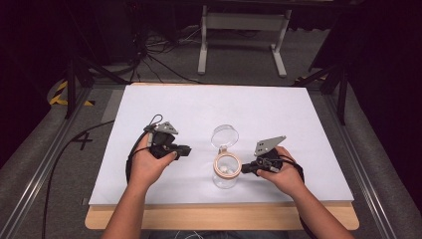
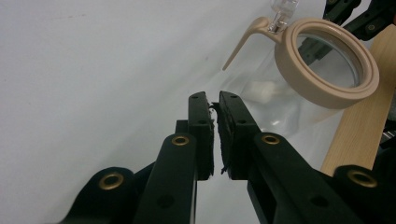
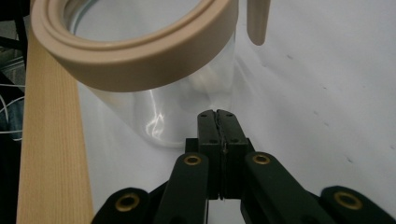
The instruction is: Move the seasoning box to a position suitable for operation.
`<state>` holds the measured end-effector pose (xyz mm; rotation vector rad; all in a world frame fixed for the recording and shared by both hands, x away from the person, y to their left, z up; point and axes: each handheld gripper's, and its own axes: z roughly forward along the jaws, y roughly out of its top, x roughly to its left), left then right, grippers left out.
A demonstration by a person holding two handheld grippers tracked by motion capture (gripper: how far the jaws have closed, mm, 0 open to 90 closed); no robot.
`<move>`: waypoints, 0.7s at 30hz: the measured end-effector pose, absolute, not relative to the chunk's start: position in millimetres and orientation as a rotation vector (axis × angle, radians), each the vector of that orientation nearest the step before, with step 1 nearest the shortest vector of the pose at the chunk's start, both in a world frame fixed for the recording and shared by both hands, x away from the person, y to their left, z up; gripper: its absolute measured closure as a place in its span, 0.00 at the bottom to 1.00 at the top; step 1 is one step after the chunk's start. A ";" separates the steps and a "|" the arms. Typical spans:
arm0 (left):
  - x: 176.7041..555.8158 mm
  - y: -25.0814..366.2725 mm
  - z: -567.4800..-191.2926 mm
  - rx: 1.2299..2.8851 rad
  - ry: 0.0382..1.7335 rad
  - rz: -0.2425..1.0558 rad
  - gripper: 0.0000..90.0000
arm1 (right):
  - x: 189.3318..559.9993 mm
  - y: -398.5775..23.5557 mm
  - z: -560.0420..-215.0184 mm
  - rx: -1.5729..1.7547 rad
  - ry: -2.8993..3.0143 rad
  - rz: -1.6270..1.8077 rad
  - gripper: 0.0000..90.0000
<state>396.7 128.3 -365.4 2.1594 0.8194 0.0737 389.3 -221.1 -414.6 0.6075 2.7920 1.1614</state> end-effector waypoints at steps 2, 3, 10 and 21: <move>396.5 129.1 -365.2 2.152 0.825 0.071 0.93 | 387.5 -218.7 -414.8 0.594 2.804 1.163 1.00; 396.8 129.6 -364.9 2.155 0.825 0.071 0.93 | 386.9 -217.6 -415.0 0.583 2.808 1.162 1.00; 397.0 129.4 -365.5 2.153 0.826 0.070 0.93 | 384.5 -213.2 -415.2 0.565 2.827 1.162 1.00; 398.1 125.8 -362.7 2.127 0.817 0.070 0.94 | 383.7 -224.5 -399.9 0.598 2.770 1.218 1.00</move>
